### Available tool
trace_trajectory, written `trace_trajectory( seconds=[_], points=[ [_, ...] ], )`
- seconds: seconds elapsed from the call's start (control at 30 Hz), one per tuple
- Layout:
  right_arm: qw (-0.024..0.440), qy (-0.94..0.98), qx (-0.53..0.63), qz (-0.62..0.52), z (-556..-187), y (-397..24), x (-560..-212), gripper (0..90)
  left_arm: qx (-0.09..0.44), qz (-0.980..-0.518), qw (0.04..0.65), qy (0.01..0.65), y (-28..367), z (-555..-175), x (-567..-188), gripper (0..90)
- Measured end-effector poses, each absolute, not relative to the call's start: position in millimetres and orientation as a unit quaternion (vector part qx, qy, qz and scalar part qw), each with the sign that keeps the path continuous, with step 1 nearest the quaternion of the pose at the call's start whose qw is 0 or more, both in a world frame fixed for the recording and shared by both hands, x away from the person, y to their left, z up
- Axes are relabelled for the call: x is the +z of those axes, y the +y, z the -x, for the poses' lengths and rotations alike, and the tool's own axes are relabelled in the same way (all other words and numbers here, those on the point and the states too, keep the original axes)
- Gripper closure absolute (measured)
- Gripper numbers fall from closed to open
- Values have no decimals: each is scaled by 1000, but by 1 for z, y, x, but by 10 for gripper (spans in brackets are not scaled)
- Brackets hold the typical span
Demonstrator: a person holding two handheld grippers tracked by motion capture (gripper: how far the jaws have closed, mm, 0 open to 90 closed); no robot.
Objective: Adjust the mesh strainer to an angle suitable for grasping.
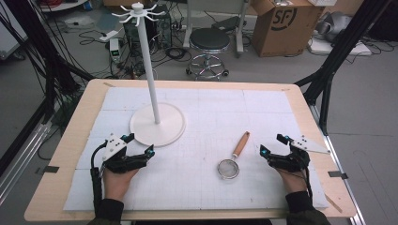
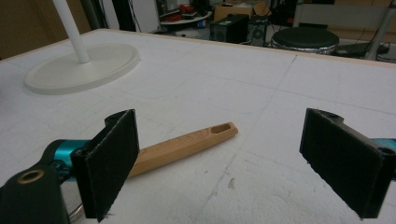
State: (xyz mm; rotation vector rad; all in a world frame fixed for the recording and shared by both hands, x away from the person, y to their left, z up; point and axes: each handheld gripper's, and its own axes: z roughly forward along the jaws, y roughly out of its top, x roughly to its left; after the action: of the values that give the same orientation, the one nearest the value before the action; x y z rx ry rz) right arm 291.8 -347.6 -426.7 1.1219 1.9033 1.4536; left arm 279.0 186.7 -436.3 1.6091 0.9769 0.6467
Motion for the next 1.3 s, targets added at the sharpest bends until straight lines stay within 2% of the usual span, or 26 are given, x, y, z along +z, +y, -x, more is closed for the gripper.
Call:
trace_trajectory(
  seconds=[0.13, 0.27, 0.3, 0.37, 0.4, 0.43, 0.73, 0.8, 0.83, 0.9, 0.93, 0.97, 1.3],
  points=[
    [242, 695, 533, -417, -294, -348, -428, 114, 271, -680, 544, 409, 186, -279, -437, 137],
    [240, 691, 532, -426, -294, -348, -428, 156, 270, -683, 542, 408, 185, -279, -437, 138],
    [240, 690, 533, -427, -295, -349, -428, 187, 270, -683, 543, 408, 185, -279, -437, 137],
    [237, 690, 533, -428, -295, -349, -429, 355, 269, -684, 541, 408, 184, -279, -437, 137],
    [234, 692, 530, -429, -295, -349, -429, 404, 270, -686, 540, 407, 184, -279, -437, 137],
    [230, 694, 529, -432, -296, -349, -430, 418, 271, -685, 540, 406, 184, -279, -437, 137],
    [189, 704, 523, -442, -301, -349, -434, 726, 275, -684, 540, 406, 185, -278, -436, 138],
    [174, 706, 523, -445, -303, -349, -436, 780, 275, -684, 540, 406, 185, -278, -436, 138],
    [174, 706, 523, -445, -303, -349, -436, 780, 275, -684, 540, 406, 185, -278, -436, 138],
    [151, 706, 524, -451, -308, -350, -438, 874, 276, -685, 539, 406, 185, -278, -436, 137],
    [151, 706, 524, -451, -308, -350, -438, 874, 275, -686, 537, 407, 185, -278, -437, 137],
    [128, 704, 528, -457, -311, -350, -440, 896, 276, -687, 535, 407, 184, -278, -437, 137],
    [88, 730, 479, -480, -331, -338, -451, 898, 277, -686, 539, 403, 184, -277, -436, 138]
  ],
)
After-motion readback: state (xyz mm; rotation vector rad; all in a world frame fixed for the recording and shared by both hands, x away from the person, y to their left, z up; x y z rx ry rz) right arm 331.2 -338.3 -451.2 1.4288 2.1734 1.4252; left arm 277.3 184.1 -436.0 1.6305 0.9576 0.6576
